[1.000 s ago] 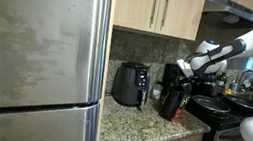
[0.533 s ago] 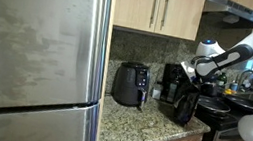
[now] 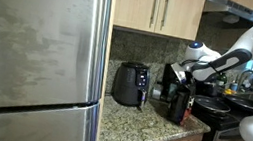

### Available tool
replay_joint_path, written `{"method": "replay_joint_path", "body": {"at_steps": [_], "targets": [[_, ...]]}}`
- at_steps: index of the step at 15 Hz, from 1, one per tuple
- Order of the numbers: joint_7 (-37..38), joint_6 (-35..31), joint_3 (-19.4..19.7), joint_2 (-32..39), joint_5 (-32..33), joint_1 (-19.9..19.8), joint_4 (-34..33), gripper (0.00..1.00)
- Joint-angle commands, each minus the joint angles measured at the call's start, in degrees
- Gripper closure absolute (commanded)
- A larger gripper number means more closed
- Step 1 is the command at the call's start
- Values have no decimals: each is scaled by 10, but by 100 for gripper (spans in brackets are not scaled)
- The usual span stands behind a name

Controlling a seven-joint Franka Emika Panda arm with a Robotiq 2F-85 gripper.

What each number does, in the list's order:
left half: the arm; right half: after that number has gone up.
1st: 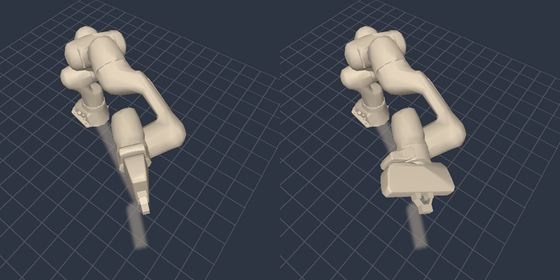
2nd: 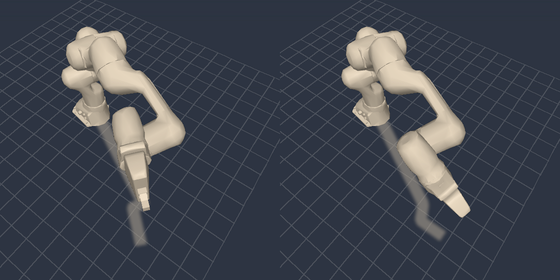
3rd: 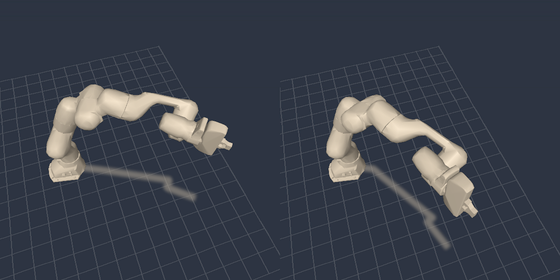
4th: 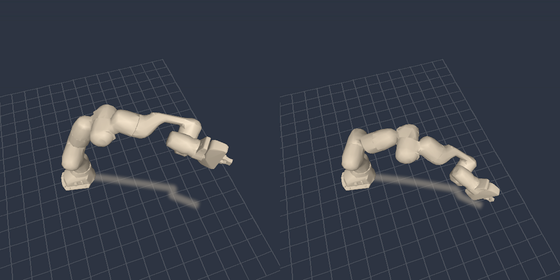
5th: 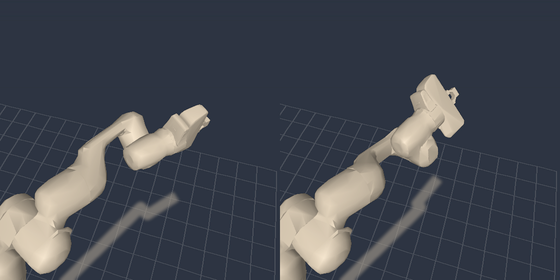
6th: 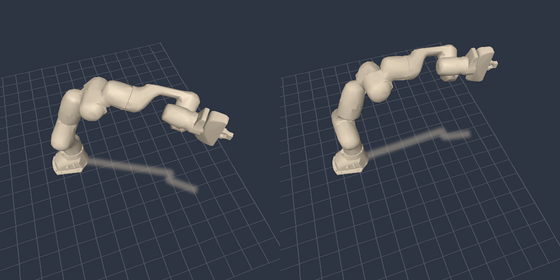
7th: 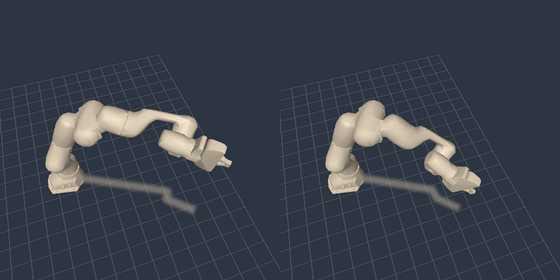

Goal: Move the whey packet from the left corner to the front right of the counter

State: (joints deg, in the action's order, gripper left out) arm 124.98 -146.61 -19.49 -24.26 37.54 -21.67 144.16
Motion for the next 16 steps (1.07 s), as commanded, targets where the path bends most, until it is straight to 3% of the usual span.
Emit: {"method": "replay_joint_path", "body": {"at_steps": [1,2,3,5,11,13,14,16], "targets": [[42,-41,29,28,32,32,-39,100],[34,-42,38,33,23,47,-41,100],[13,-29,48,37,8,65,-44,74],[-19,-38,74,34,-15,98,-47,68],[-99,-72,102,-25,-84,140,-62,23],[-174,-90,122,-45,-160,184,-51,10],[-130,-70,83,-30,-130,130,-64,27],[-170,-73,90,-44,-169,153,-63,13]]}}
